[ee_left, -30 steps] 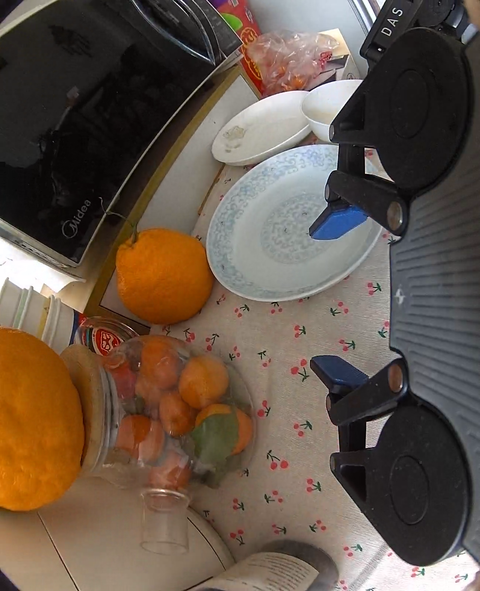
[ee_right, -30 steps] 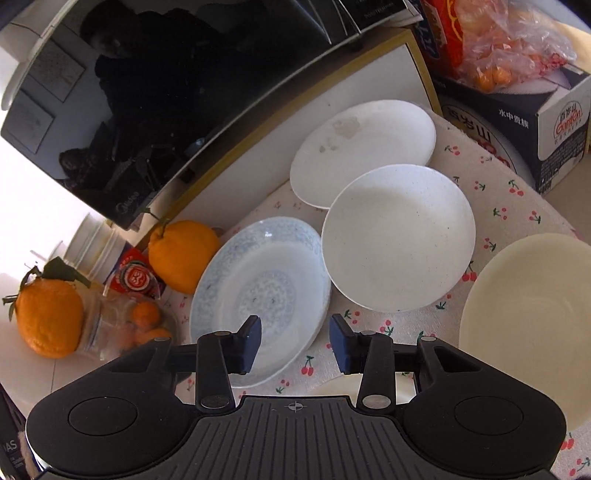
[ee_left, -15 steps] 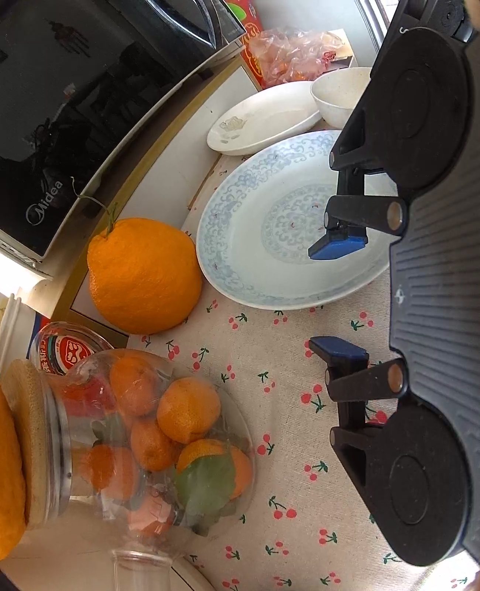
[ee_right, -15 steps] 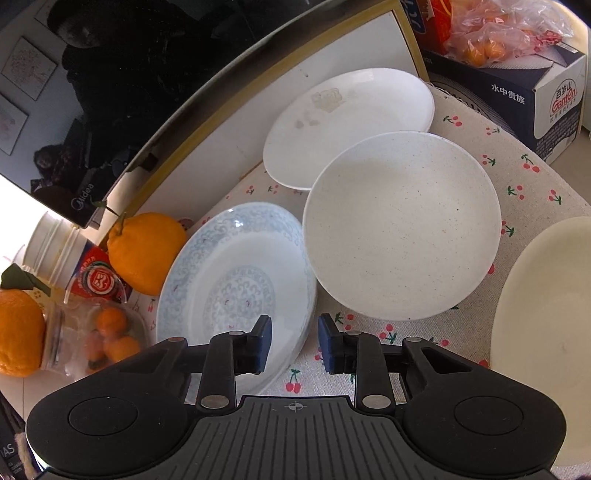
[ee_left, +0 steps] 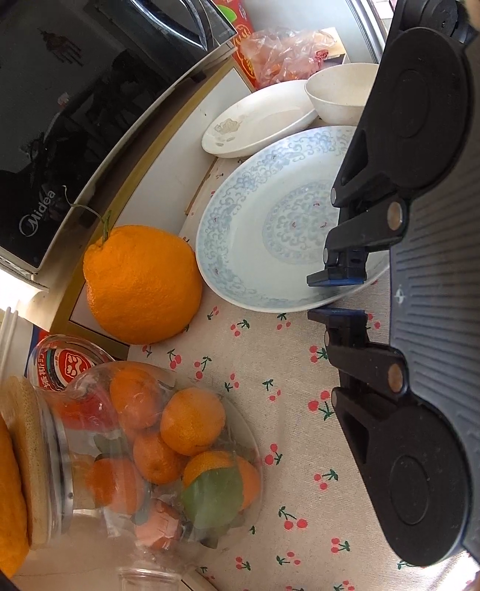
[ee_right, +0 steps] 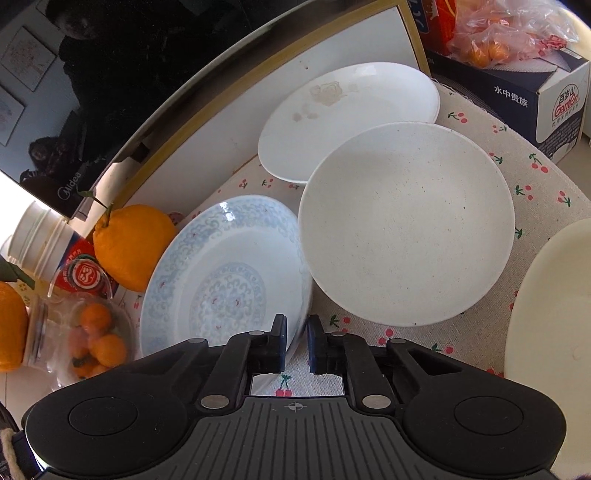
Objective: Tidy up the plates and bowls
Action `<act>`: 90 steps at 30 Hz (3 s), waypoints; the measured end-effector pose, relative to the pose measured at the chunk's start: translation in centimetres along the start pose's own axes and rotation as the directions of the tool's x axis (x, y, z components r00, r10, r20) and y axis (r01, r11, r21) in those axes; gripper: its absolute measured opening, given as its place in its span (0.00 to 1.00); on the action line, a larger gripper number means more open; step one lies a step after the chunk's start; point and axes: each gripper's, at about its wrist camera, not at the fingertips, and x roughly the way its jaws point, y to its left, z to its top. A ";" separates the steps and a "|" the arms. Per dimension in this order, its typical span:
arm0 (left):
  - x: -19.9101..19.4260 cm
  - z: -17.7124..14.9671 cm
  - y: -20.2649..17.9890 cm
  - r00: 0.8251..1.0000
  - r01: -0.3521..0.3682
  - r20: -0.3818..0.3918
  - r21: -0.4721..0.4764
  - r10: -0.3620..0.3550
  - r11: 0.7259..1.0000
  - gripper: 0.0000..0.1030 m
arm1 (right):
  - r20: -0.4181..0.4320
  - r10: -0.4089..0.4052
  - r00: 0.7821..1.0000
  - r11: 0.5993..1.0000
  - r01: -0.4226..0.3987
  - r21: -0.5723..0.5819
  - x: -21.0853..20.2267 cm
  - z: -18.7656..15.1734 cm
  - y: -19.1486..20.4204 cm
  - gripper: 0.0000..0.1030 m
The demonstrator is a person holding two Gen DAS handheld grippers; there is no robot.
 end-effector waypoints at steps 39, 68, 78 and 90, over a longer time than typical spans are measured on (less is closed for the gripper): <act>-17.6 -6.3 3.9 0.994 -0.014 0.104 -0.010 0.015 1.000 0.10 | -0.013 0.166 0.986 0.935 -0.162 -0.316 -14.4 -9.0 4.8 0.15; -21.8 -17.3 10.2 0.991 -0.129 0.021 -0.033 0.130 0.991 0.11 | -0.185 0.069 0.980 0.886 -0.145 -0.440 -15.9 -21.6 3.8 0.15; -21.4 -17.7 10.0 0.987 -0.160 0.001 -0.001 0.160 0.987 0.11 | -0.209 0.032 0.977 0.885 -0.125 -0.448 -15.3 -22.0 3.7 0.15; -21.0 -18.0 9.7 0.980 -0.198 -0.017 0.041 0.198 0.979 0.13 | -0.220 -0.012 0.975 0.874 -0.096 -0.476 -14.9 -22.5 4.1 0.17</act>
